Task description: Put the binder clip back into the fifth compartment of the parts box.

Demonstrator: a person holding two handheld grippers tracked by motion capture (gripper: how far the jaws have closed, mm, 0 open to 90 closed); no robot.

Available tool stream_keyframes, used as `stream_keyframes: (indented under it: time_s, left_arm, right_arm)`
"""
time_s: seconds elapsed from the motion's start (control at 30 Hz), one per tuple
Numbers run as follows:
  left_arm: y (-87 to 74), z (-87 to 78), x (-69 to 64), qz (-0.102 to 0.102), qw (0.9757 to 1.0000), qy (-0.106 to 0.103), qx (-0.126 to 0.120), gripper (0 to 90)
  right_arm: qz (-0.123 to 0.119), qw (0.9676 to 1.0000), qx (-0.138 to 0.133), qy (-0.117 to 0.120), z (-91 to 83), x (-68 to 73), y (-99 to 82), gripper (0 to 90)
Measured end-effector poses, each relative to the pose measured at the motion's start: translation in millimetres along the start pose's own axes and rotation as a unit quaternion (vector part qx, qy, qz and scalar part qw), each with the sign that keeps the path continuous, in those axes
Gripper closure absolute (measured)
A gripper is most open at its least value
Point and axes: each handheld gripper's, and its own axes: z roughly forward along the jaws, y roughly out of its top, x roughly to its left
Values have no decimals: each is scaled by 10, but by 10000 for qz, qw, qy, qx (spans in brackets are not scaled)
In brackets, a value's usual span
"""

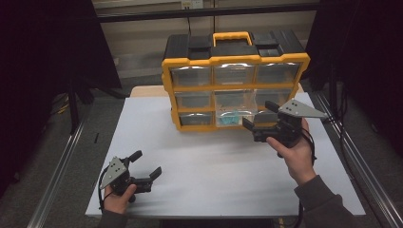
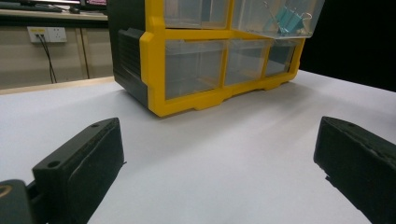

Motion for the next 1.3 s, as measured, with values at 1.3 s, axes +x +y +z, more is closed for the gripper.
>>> stream_keyframes:
  time_s: [1.3]
  left_arm:
    - [-13,5,-9,-76,10000,-55,-18,16]
  right_arm:
    - [97,9998,94,127,-526,-146,-892,24]
